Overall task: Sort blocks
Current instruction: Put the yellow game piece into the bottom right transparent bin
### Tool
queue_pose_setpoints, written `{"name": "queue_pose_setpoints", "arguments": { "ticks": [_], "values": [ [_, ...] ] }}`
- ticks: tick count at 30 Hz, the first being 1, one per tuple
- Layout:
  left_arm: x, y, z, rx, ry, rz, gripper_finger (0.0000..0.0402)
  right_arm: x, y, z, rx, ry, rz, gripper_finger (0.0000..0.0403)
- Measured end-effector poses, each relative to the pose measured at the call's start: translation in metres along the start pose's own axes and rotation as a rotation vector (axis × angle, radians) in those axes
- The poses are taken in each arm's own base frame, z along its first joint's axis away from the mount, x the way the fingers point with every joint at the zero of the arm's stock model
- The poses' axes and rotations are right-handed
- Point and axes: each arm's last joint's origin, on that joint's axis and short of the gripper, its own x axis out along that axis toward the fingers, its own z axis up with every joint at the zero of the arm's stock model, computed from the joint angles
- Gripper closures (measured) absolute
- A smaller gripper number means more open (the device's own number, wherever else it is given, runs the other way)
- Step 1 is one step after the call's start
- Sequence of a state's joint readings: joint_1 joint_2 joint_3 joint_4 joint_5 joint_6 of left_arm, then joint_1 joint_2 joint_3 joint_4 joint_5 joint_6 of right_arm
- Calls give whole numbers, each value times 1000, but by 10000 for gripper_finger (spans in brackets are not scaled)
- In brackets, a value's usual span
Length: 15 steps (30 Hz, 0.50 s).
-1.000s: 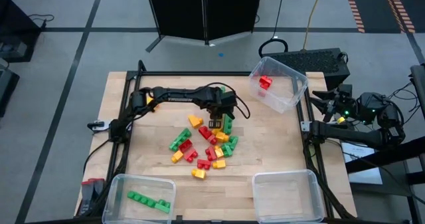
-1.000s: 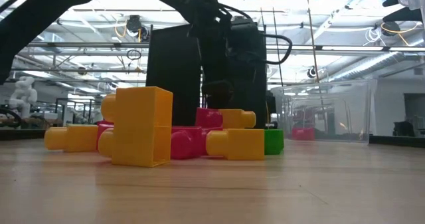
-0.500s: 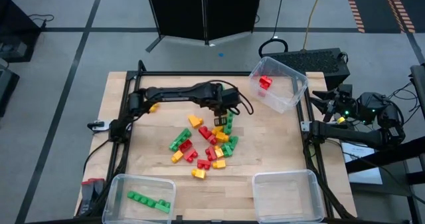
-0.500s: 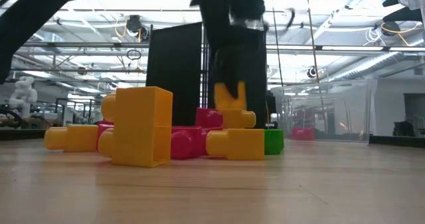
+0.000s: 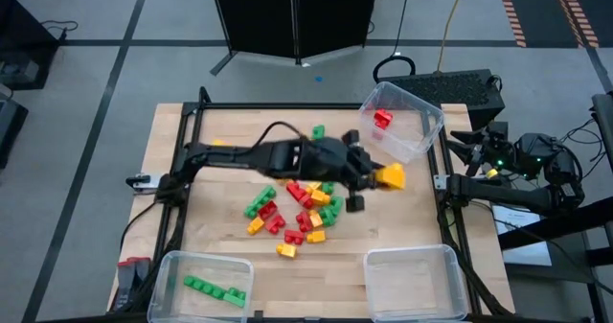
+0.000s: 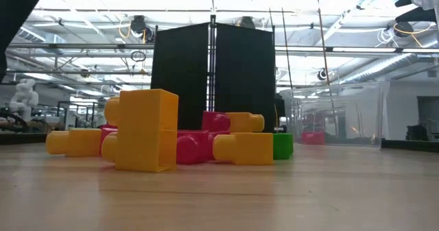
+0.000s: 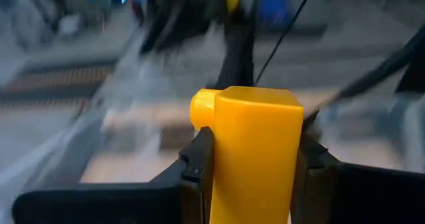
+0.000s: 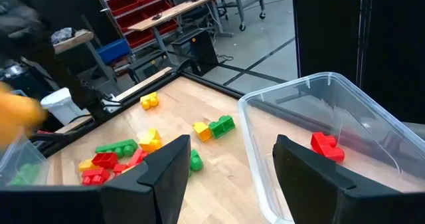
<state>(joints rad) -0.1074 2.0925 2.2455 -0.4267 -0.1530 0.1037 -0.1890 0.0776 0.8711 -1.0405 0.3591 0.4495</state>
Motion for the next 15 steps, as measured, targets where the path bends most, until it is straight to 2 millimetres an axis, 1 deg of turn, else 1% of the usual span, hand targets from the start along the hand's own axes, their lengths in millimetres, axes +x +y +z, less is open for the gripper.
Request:
{"name": "queue_pose_setpoints", "arguments": {
  "ticks": [2, 3, 7, 11, 15],
  "values": [
    [2, -17, 6, 27, -86, -23, 318, 0, 0, 0, -1, 2, 4, 195],
    [2, -25, 6, 47, -97, -36, 318, 0, 0, 0, 0, 8, 16, 195],
    [9, -56, 0, 124, -139, -75, 318, 0, 1, -1, 30, 26, 50, 195],
    [20, -87, -9, 128, -176, -123, 318, 0, 2, -1, 62, 38, 70, 195],
    [37, -120, -28, 129, -196, -168, 318, 0, 2, -2, 84, 45, 65, 195]
  ]
}}
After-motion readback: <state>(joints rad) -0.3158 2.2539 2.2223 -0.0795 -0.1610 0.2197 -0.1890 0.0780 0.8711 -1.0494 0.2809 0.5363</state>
